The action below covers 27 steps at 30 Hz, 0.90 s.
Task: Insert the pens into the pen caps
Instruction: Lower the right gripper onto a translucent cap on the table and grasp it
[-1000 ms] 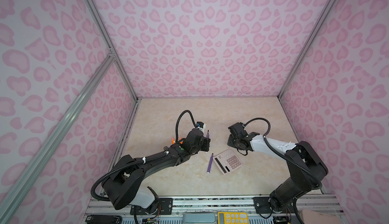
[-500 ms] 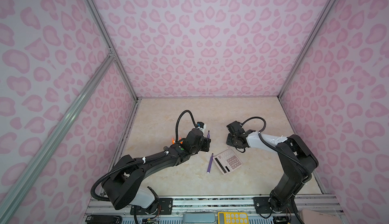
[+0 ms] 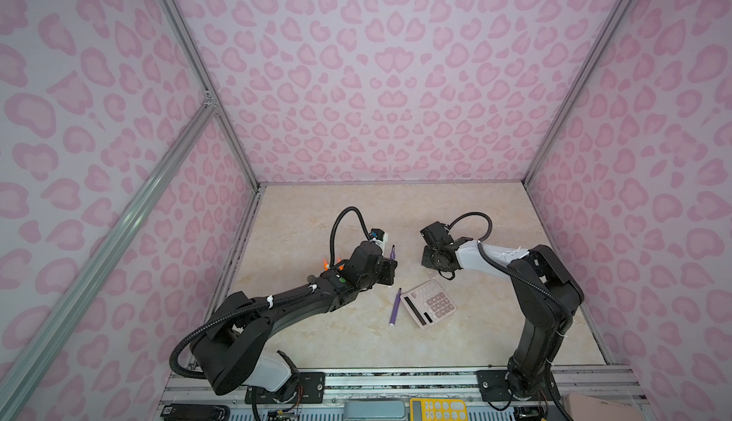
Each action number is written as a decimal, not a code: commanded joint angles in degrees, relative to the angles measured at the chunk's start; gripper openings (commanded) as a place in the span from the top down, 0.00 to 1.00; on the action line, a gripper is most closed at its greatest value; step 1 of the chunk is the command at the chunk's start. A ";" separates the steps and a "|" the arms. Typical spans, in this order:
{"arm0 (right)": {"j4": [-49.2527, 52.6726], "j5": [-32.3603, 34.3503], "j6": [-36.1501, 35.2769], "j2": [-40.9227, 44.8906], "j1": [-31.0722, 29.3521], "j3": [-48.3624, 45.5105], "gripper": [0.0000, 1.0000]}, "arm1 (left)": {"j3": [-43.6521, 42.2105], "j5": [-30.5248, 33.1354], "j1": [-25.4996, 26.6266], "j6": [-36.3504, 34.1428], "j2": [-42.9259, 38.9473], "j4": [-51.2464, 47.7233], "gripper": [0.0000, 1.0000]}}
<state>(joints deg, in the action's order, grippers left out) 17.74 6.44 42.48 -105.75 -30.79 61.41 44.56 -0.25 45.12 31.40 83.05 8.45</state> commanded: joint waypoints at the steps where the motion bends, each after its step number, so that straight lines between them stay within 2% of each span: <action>1: 4.27 -0.26 -0.04 -0.88 -0.49 -0.19 0.69 | 0.53 -0.44 0.00 -0.20 -0.53 1.54 0.97; 8: 6.64 3.83 -0.29 0.67 -2.93 0.55 0.68 | 0.60 -0.49 0.01 -0.30 -0.43 1.52 0.97; 27: 7.61 3.09 -0.46 -1.20 -3.01 1.84 0.71 | 0.58 -1.01 0.02 -0.20 -0.75 1.69 0.97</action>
<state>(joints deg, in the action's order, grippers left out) 23.88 9.43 42.28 -106.13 -33.76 63.22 44.56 -0.80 45.12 31.40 83.05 8.47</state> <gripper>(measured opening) 0.297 0.165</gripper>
